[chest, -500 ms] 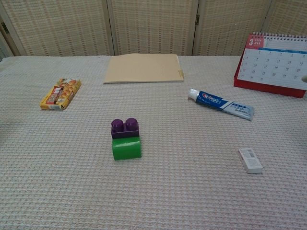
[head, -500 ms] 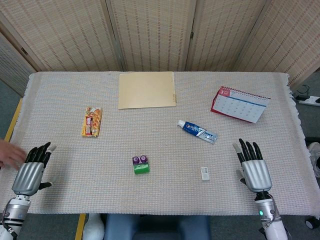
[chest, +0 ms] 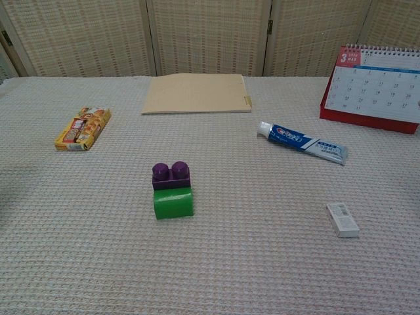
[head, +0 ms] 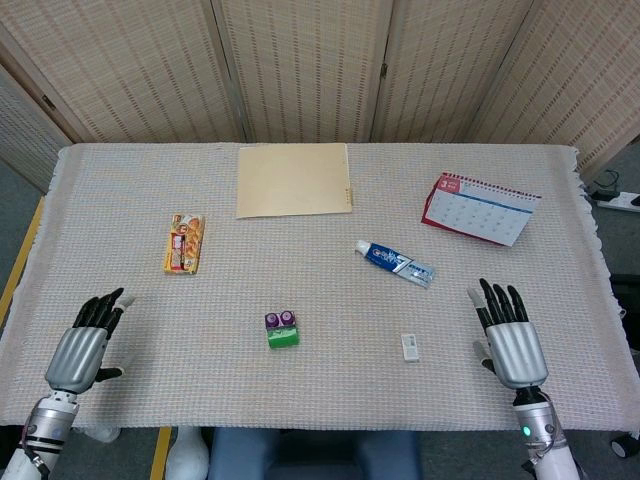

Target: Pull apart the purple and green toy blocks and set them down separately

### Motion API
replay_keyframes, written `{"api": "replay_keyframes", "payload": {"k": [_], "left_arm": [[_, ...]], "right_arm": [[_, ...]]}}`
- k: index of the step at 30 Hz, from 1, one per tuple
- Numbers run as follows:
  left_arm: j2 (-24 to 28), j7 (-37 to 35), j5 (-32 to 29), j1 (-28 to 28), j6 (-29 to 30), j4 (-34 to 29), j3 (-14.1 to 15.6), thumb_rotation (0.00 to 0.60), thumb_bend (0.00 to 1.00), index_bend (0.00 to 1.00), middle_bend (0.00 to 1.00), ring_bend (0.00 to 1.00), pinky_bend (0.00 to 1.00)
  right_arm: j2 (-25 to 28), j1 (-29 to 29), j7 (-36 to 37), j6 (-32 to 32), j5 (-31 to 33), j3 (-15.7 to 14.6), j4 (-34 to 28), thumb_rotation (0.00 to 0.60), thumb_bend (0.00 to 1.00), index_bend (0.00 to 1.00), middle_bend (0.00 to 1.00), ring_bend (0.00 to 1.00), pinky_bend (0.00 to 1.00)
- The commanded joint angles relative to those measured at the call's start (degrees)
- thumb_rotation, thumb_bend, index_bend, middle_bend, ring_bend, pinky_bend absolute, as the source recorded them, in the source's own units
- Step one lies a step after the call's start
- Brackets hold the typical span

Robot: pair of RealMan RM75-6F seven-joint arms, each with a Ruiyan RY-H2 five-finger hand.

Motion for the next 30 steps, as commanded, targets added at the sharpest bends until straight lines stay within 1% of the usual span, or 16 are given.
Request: {"api": "replay_keyframes", "payload": {"k": [1, 3, 5, 7, 10, 12, 13, 15, 20, 26, 30], "left_arm": [[-3.65, -2.56, 1.40, -0.07, 0.50, 0.31, 0.24, 0.600, 0.32, 0.18, 0.00, 0.00, 0.00], [-5.92, 1.37, 0.49, -0.42, 0.63, 0.22, -0.54, 0.600, 0.32, 0.21, 0.00, 0.00, 0.00], [-7.51, 4.81, -0.40, -0.95, 0.33, -1.52, -1.18, 0.600, 0.32, 0.22, 0.00, 0.00, 0.00], [-8.47, 6.41, -1.57, -1.55, -0.33, -3.91, -1.92, 0.600, 0.32, 0.23, 0.00, 0.00, 0.00], [-9.37, 7.29, -3.90, -2.75, -1.93, -7.79, -3.36, 0.600, 0.32, 0.25, 0.00, 0.00, 0.00], [-10.52, 8.69, -6.69, -3.59, -2.75, -9.86, -4.87, 0.600, 0.32, 0.27, 0.00, 0.00, 0.00], [-11.68, 9.85, -9.09, -4.23, -3.22, -11.07, -6.11, 0.600, 0.32, 0.27, 0.00, 0.00, 0.00], [-13.50, 11.67, -12.54, -5.27, -3.93, -12.38, -7.68, 0.600, 0.32, 0.29, 0.00, 0.00, 0.00], [-18.28, 18.64, -20.01, -8.32, -5.07, -12.29, -9.87, 0.600, 0.32, 0.29, 0.00, 0.00, 0.00], [-23.20, 24.49, -27.55, -11.91, -5.88, -10.61, -11.86, 0.600, 0.32, 0.30, 0.00, 0.00, 0.00], [-25.73, 27.88, -32.91, -14.50, -5.85, -10.48, -13.90, 0.600, 0.32, 0.31, 0.00, 0.00, 0.00]], "right_arm": [[0.18, -0.23, 0.23, 0.55, -0.54, -0.09, -0.32, 0.600, 0.36, 0.00, 0.00, 0.00, 0.00], [1.17, -0.59, 2.39, 1.94, -1.91, -0.07, -1.37, 0.600, 0.36, 0.00, 0.00, 0.00, 0.00], [2.93, -1.07, 6.74, 4.09, -4.62, -0.38, -2.36, 0.600, 0.36, 0.00, 0.00, 0.00, 0.00], [4.92, -1.73, 10.88, 6.14, -7.26, -1.10, -3.05, 0.600, 0.36, 0.00, 0.00, 0.00, 0.00], [6.63, -2.31, 14.42, 7.91, -9.74, -1.80, -3.17, 0.600, 0.36, 0.00, 0.00, 0.00, 0.00], [7.17, -2.25, 15.41, 7.44, -9.87, -2.03, -3.15, 0.600, 0.36, 0.00, 0.00, 0.00, 0.00], [7.42, -2.13, 15.87, 6.72, -9.49, -2.10, -3.29, 0.600, 0.36, 0.00, 0.00, 0.00, 0.00], [7.65, -1.89, 15.92, 5.78, -8.93, -1.99, -3.45, 0.600, 0.36, 0.00, 0.00, 0.00, 0.00], [7.51, -1.61, 15.42, 4.80, -7.95, -1.32, -3.40, 0.600, 0.36, 0.00, 0.00, 0.00, 0.00], [8.26, -1.90, 17.04, 5.30, -8.74, -1.43, -3.79, 0.600, 0.36, 0.00, 0.00, 0.00, 0.00], [8.78, -2.53, 18.91, 6.22, -8.08, -0.99, -3.99, 0.600, 0.36, 0.00, 0.00, 0.00, 0.00]]}}
